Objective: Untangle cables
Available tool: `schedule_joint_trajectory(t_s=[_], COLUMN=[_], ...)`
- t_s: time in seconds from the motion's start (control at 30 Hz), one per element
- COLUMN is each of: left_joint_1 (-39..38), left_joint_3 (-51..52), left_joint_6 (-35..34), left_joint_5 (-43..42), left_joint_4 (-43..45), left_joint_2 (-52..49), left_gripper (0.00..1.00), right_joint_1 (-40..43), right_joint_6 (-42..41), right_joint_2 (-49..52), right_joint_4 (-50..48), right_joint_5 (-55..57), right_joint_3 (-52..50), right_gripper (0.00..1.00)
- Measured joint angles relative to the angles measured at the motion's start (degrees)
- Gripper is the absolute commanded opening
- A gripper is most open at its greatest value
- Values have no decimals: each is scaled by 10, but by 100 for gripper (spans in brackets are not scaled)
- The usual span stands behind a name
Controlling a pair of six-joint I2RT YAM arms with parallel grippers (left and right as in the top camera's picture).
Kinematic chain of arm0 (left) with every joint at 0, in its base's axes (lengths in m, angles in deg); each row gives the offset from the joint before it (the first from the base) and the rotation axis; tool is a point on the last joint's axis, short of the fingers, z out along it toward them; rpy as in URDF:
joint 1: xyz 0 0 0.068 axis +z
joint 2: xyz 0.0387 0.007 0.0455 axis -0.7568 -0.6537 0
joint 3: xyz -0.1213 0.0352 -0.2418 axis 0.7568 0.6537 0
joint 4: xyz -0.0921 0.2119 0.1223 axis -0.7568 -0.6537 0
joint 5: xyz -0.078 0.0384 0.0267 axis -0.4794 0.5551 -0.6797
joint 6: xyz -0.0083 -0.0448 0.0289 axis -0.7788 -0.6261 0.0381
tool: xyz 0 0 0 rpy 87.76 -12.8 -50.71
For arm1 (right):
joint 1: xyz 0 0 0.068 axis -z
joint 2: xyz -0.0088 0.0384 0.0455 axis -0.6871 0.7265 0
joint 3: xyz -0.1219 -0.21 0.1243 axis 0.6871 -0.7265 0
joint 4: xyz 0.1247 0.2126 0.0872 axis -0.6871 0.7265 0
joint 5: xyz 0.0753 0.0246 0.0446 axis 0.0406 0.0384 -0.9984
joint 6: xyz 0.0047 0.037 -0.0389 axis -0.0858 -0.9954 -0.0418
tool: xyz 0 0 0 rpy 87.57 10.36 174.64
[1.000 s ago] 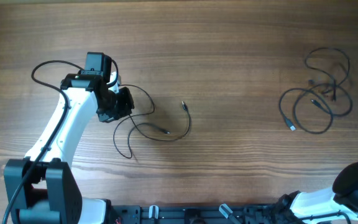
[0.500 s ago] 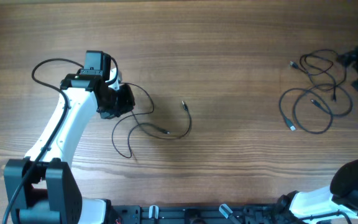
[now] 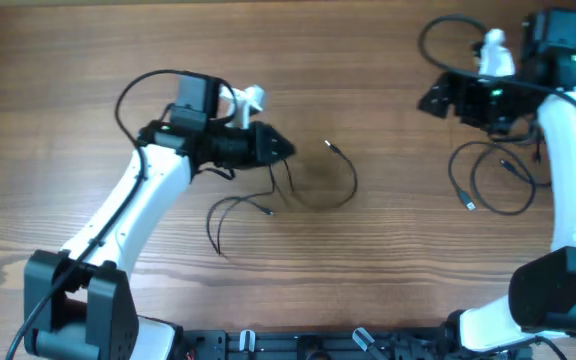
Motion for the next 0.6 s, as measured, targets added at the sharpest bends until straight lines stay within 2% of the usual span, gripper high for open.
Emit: schedule_joint_trajectory(t_s=[0.1, 0.23, 0.43, 0.6], left_joint_1=[-33, -36, 26, 104], left_joint_3=[0, 0, 0, 0], left_joint_6=[7, 13, 14, 14], left_joint_5=[52, 131, 190, 205], left_joint_4=[-32, -67, -81, -89], left_joint_2=[0, 0, 26, 106], left_gripper=[93, 96, 98, 100], right_joint_1=[-44, -88, -157, -219], right_joint_6=[6, 8, 8, -9], right_joint_2=[0, 0, 0, 0], right_joint_4=[0, 0, -1, -17], right_joint_5=[8, 12, 14, 16], right_joint_3=[0, 0, 0, 0], right_gripper=[95, 95, 95, 95])
